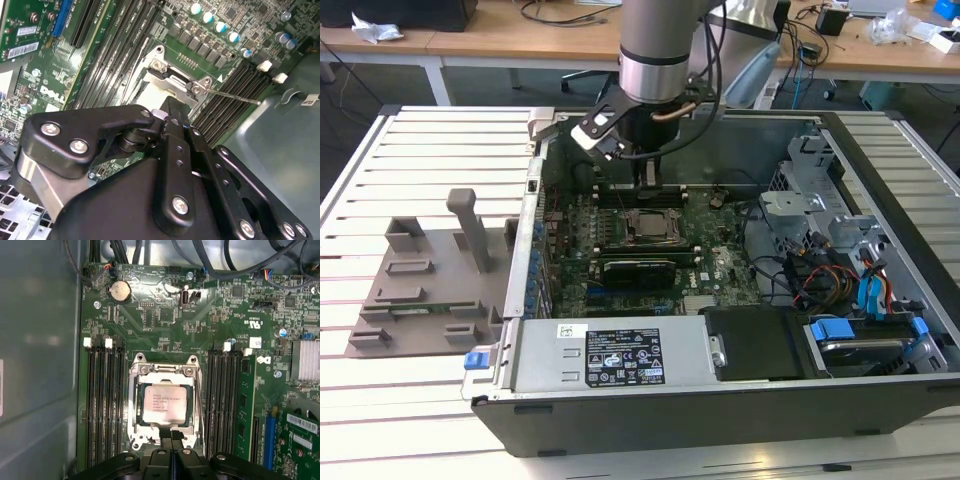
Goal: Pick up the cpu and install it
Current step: 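Close the cpu cover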
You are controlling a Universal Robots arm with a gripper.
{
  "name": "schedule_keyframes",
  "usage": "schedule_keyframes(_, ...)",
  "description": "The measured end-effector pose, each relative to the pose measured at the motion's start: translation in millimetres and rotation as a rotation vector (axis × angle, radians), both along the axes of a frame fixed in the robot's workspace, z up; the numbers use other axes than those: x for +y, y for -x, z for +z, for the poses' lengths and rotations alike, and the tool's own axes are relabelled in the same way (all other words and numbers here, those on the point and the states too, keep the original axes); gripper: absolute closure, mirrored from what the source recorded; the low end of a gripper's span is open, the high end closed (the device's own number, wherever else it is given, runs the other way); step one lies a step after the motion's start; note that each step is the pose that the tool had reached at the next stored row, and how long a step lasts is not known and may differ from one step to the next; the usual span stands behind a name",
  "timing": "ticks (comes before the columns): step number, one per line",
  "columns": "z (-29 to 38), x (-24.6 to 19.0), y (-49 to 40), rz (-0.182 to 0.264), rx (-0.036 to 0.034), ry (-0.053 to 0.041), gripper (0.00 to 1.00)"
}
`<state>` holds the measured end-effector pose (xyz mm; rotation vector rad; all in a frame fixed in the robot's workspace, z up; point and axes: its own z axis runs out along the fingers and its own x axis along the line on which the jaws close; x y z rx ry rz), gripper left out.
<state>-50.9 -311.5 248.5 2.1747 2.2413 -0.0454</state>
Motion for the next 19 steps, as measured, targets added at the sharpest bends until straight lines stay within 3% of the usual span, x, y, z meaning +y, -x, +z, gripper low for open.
schedule_keyframes(14,-4.3,0.0,22.5,0.0,0.0,0.0,0.89)
schedule_keyframes(19,-6.9,0.0,25.0,0.0,0.0,0.0001,0.89)
